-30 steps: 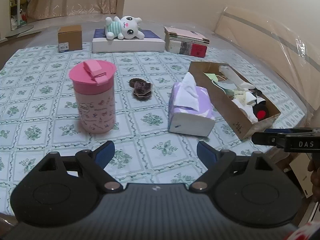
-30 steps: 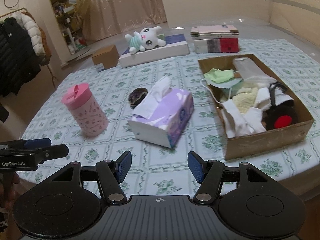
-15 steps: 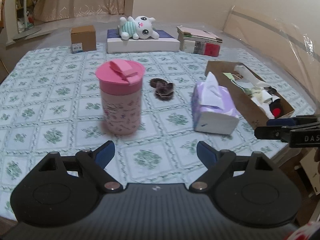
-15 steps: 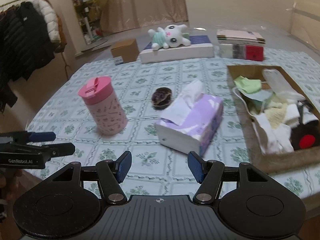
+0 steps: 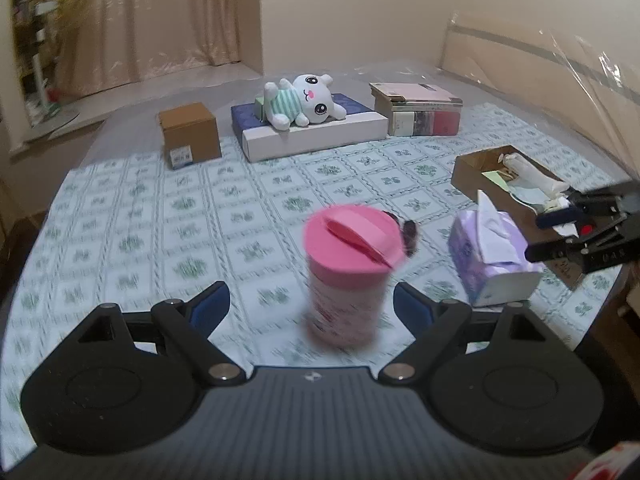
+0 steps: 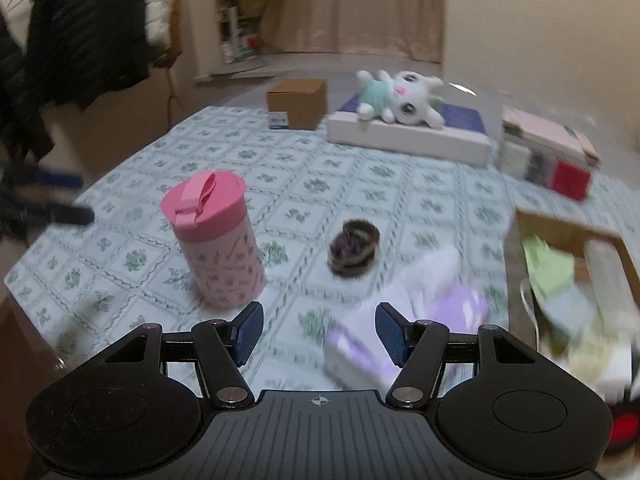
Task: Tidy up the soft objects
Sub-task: 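Grasp the purple velvet scrunchie with the right gripper while the left moves to the brown hair tie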
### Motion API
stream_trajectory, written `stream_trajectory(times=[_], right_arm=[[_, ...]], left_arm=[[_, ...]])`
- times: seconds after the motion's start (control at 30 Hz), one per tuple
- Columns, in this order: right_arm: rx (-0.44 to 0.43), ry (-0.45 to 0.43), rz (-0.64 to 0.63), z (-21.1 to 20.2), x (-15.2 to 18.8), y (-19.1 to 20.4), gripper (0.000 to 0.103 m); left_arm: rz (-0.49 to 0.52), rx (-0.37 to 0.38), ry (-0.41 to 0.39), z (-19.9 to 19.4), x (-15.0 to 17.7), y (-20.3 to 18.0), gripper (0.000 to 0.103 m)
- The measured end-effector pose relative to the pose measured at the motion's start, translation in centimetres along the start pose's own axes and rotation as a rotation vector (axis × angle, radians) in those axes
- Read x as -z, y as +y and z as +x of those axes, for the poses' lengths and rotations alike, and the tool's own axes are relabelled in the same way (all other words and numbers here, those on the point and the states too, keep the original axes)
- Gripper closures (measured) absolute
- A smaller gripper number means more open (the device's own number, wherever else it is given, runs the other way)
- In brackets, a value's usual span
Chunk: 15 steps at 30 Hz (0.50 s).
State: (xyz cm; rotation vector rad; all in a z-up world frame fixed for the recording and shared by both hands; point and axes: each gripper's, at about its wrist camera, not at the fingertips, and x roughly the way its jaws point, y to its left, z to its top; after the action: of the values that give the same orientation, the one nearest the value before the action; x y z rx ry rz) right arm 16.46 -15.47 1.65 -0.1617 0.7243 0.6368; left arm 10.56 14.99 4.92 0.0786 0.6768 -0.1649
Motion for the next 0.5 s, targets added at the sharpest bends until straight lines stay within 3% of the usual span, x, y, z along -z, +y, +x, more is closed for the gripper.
stream_trajectory(times=[0.17,0.3,0.5], right_arm=[[-0.032,0.023,-0.123,3.5,-2.7,-1.2,0.041],[-0.073,0.066,-0.245,6.7,-4.2,-1.9,0.041],[-0.123,0.140,-0.543,10.8,-4.7,-1.8,0.041]], left_arm=[[0.073,0.066,0.002,2.1,-3.9,3.4,0.016],[0.114,0.210,-0.008,4.7,-6.9,5.8,0.016],[0.258,0.310,0.000,9.4,-10.9,7.2,0.016]])
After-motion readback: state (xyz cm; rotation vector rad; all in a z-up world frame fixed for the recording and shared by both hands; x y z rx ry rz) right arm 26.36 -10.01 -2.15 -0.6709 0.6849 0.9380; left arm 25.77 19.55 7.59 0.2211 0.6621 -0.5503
